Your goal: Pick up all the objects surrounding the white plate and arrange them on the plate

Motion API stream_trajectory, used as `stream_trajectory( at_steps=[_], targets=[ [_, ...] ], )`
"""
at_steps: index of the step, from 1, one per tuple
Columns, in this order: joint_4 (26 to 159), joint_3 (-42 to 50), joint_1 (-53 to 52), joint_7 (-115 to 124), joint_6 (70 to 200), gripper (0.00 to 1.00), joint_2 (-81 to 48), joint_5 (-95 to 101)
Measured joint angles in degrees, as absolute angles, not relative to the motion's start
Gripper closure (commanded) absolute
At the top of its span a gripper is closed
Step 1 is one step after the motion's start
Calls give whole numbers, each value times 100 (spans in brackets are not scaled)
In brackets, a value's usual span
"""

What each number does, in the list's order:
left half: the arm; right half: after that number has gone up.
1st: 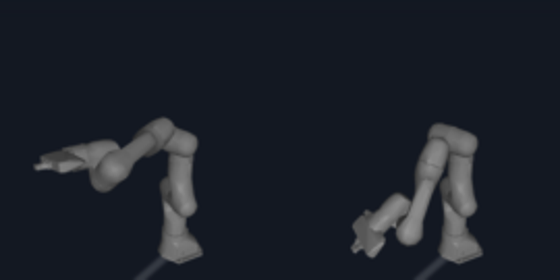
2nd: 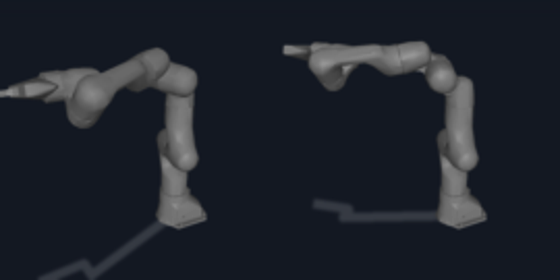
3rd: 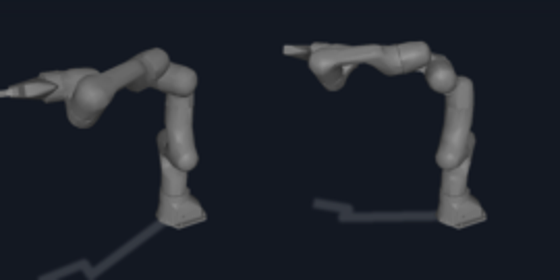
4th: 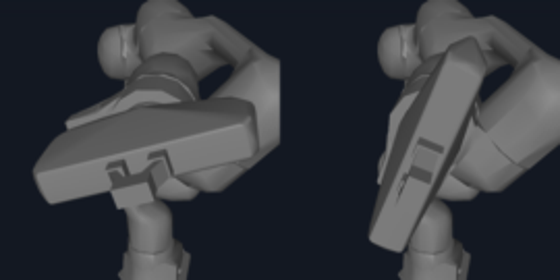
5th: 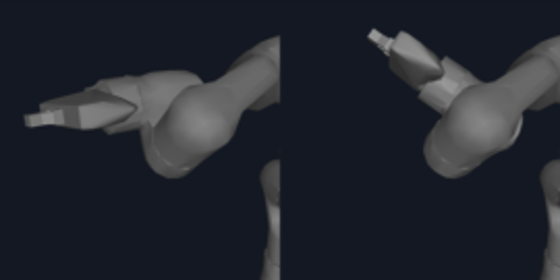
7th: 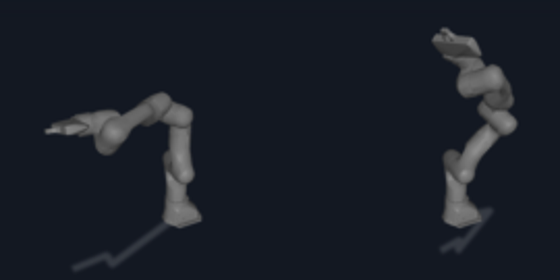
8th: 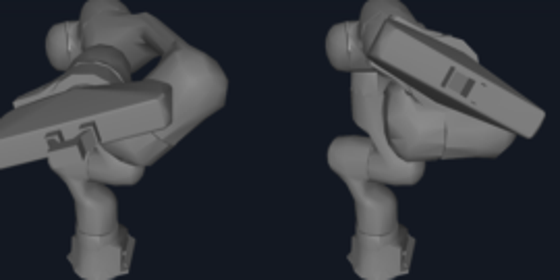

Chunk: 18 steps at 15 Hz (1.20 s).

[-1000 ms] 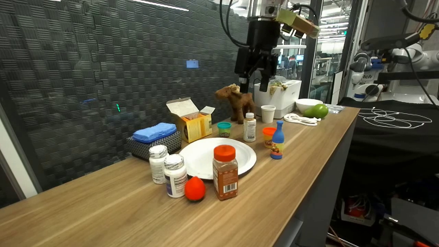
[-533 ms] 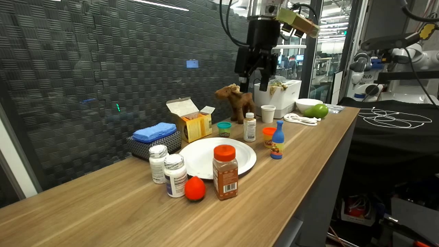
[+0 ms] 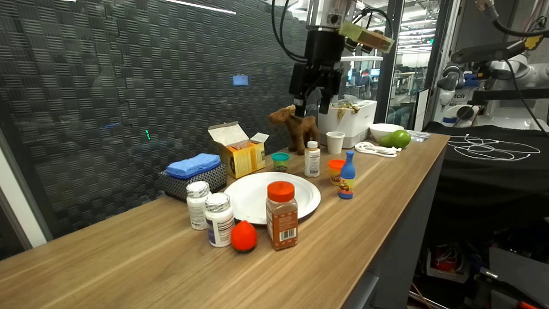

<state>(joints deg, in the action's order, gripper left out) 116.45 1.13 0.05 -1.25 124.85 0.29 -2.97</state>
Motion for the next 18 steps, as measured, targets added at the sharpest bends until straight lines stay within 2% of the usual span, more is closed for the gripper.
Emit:
stream_trajectory(
  at_steps=[11, 18],
  targets=[
    [10104, 95, 33, -721, 12776, 0, -1815, -141],
    [9564, 59, 30, -1003, 12751, 0, -2642, 164]
  ],
)
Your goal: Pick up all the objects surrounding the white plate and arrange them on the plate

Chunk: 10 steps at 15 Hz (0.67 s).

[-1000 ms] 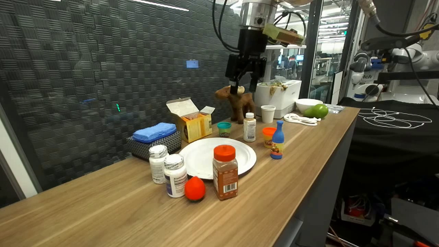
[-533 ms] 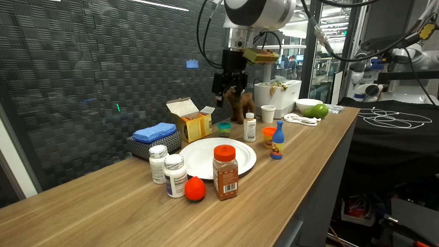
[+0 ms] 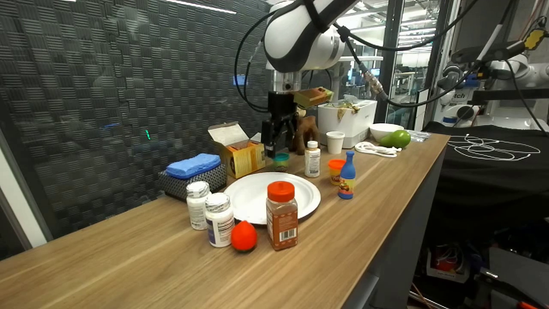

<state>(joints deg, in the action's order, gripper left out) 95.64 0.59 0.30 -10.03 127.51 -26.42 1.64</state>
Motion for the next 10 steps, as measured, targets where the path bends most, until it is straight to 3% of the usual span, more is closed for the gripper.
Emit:
stream_trajectory(
  at_steps=[1, 2, 3, 9, 10],
  targets=[
    [9505, 59, 30, -1018, 12746, 1, -2707, 188],
    [9449, 59, 30, -1028, 12744, 25, -2768, 203],
    [9397, 59, 31, -1032, 12738, 26, -2817, 213],
    [9238, 90, 33, -1032, 12733, 71, -2985, 497],
    [9232, 90, 33, -1032, 12731, 72, -2987, 543]
  ],
)
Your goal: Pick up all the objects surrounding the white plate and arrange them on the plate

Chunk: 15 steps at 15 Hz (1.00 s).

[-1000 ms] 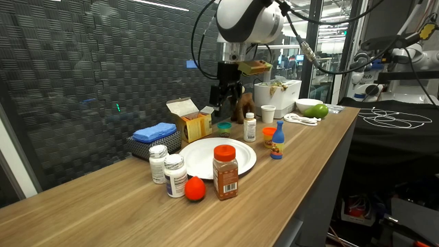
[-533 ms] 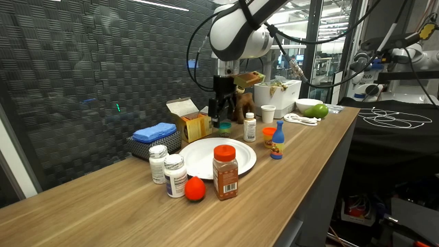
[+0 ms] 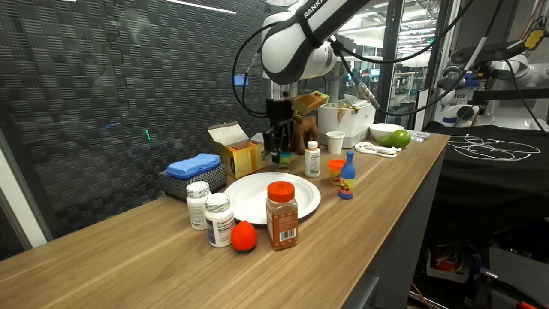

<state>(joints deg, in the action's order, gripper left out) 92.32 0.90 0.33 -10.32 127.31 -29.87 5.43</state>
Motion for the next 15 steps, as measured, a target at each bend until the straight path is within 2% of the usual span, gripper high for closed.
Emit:
stream_trajectory(
  at_steps=[9, 15],
  targets=[
    [9104, 140, -40, -796, 12645, 72, -2705, 872],
    [9223, -235, -369, -815, 12030, 72, -2355, 865]
  ],
)
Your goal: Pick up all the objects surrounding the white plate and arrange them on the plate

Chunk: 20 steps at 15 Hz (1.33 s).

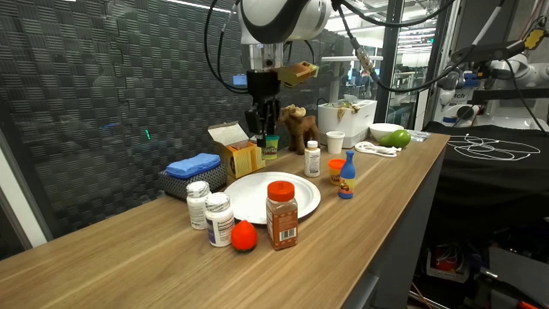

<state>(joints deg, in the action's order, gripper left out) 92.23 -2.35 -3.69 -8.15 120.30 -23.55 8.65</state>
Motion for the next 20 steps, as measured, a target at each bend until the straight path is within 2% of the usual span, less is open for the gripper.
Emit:
stream_trajectory(
  at_steps=[8, 17, 18, 19, 20],
  targets=[
    [9781, -520, -657, -582, 12077, 72, -2408, 719],
    [10249, -509, -966, 172, 13341, 72, -2408, 903],
    [10265, -494, -993, 224, 13376, 55, -2404, 967],
    [10276, -487, -1012, 265, 13392, 23, -2400, 1028],
    [10288, -484, -1028, 290, 13399, 21, -2393, 1081]
  ],
)
